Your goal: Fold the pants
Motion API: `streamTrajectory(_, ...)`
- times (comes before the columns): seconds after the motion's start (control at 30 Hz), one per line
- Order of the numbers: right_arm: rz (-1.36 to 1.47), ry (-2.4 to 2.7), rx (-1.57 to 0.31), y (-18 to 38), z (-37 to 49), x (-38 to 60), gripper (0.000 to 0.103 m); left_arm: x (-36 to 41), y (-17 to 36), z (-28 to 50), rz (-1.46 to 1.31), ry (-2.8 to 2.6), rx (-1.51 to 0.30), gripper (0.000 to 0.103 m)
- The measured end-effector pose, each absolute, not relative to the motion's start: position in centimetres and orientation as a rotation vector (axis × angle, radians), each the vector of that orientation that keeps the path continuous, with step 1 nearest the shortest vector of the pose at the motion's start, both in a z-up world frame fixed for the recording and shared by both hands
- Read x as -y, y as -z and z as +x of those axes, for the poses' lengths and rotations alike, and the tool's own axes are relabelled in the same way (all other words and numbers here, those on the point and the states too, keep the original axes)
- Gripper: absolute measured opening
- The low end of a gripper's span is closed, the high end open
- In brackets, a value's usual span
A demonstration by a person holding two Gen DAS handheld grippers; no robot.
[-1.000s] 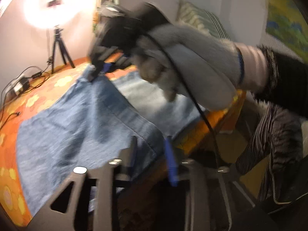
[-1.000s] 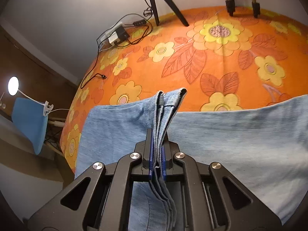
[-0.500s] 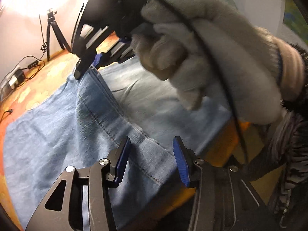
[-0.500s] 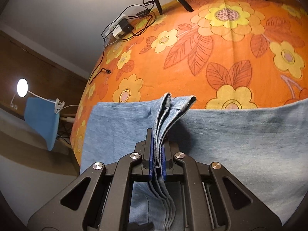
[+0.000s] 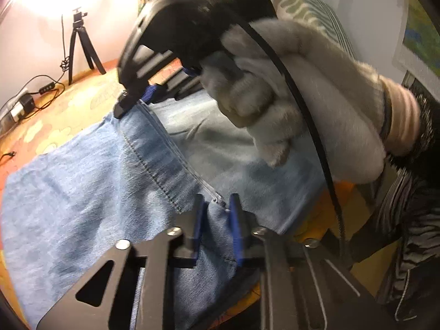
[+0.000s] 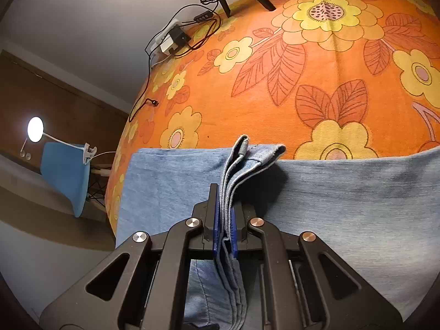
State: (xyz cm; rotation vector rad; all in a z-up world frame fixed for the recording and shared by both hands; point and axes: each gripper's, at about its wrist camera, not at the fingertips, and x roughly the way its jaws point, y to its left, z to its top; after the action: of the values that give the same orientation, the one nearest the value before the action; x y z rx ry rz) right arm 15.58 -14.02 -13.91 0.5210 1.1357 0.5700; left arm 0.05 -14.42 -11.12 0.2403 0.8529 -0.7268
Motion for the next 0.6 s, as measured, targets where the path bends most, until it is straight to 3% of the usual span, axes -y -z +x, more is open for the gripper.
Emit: streamTrajectory(0.6, 0.490, -0.524, -1.063, 11.5, 14.2, 14.3, 0.007, 8.8, 7.1, 0.0, -0.048, 0.757, -0.779, 0.008)
